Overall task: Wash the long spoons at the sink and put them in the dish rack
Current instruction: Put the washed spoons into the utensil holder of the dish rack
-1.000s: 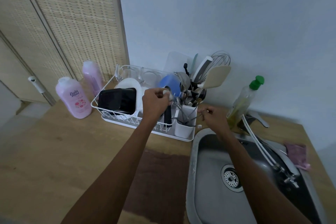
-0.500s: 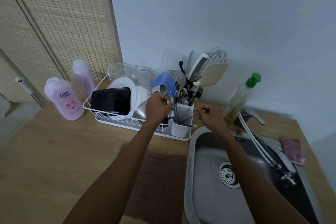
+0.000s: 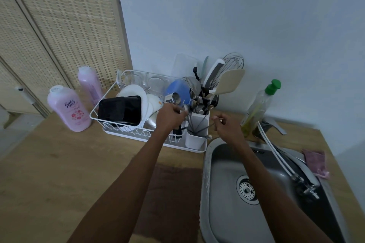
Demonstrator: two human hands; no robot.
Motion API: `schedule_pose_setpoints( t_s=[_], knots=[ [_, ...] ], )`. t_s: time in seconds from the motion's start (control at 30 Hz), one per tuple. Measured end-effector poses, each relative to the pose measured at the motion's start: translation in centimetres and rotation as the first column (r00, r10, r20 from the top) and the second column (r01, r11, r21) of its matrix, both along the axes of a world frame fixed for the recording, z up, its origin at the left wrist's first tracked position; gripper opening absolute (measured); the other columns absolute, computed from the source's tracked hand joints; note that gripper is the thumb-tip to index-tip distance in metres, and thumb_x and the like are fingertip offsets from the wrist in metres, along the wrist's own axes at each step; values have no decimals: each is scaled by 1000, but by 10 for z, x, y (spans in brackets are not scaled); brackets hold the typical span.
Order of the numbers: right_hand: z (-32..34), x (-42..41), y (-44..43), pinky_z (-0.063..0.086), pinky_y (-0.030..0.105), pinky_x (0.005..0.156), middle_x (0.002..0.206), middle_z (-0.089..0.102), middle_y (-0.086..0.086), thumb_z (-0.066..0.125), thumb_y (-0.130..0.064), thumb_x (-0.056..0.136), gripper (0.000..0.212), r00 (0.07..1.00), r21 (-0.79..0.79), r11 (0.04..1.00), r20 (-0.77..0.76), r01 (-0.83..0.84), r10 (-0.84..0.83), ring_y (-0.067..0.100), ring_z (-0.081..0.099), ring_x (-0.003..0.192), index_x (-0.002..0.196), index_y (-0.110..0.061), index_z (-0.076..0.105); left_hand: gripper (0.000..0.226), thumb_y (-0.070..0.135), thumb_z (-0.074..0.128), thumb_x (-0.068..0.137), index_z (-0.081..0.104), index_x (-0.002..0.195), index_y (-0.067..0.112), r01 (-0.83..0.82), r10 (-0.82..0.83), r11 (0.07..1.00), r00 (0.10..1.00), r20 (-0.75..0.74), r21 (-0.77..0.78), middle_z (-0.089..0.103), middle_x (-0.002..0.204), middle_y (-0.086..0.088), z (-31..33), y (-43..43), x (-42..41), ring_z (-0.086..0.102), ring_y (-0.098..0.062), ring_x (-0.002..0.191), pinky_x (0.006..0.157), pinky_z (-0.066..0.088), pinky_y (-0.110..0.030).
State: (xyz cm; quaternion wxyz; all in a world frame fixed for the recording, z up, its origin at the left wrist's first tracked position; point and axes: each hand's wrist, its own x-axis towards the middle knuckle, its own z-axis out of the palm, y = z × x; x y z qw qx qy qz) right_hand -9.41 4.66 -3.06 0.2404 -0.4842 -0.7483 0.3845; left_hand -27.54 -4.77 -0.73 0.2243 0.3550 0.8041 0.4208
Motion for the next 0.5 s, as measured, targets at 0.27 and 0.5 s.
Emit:
schedule_pose_setpoints(
  t_s=[0.27, 0.5],
  knots=[
    [-2, 2, -1, 37, 25, 59, 85, 66, 4, 48, -39, 103, 29, 1000, 0, 1000, 8, 19, -19, 13, 55, 70, 106, -16, 64, 31, 34, 67, 86, 75, 78, 5, -2, 0, 1000, 998, -63, -30, 73, 79, -16, -5, -1, -3, 70, -27, 75, 72, 58, -38],
    [-7, 4, 0, 49, 36, 73, 92, 65, 7, 41, -40, 105, 32, 997, -24, 999, -52, 47, -48, 22, 62, 86, 105, -15, 61, 27, 39, 65, 87, 79, 87, 15, -4, 3, 1000, 998, -60, -16, 76, 84, -3, -8, -4, -11, 70, -19, 78, 76, 58, -34]
  ],
)
